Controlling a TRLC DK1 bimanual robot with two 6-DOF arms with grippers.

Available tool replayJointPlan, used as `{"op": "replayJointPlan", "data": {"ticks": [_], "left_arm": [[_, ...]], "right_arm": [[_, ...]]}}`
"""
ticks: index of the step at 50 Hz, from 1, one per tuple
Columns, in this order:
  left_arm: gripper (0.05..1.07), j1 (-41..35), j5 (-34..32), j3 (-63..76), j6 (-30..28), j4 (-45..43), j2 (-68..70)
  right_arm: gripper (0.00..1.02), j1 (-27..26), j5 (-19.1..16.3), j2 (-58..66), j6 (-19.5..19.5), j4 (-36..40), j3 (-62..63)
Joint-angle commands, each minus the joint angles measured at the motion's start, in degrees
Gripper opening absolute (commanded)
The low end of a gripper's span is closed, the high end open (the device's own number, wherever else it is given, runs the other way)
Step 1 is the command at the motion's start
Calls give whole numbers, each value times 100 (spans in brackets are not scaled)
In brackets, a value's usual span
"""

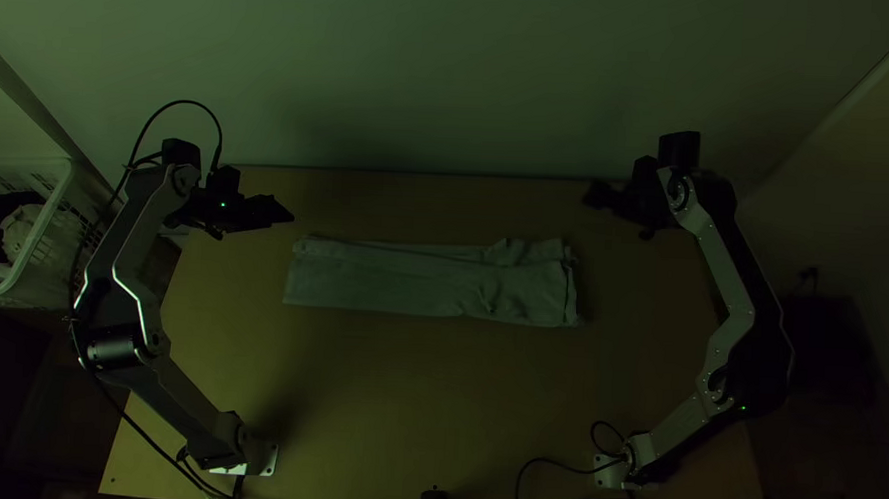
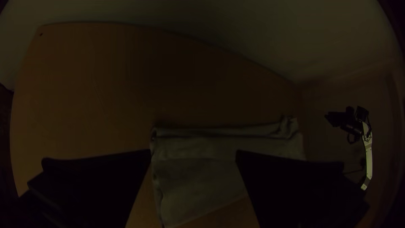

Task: Fold the t-shirt

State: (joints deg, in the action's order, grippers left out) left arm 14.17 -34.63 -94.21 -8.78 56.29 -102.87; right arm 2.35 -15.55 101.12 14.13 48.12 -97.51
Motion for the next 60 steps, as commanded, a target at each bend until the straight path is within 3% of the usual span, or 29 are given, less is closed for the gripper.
{"op": "replayJointPlan", "data": {"ticks": [1,12,34,51,60], "left_arm": [[103,156,-342,527,-45,-127,188],[103,534,-1010,1397,-98,-611,303],[103,956,-1239,1924,-775,-848,-524],[103,376,-1423,1960,-546,-848,-1060],[103,-266,-1441,1986,-54,-1112,-1192]], "right_arm": [[99,-173,-255,-391,195,-101,-101],[99,-349,-291,-875,301,-118,-101],[99,-384,-282,-1657,371,-48,312],[99,-402,-282,-1912,362,-39,514],[99,-437,-282,-1991,354,-48,611]]}}
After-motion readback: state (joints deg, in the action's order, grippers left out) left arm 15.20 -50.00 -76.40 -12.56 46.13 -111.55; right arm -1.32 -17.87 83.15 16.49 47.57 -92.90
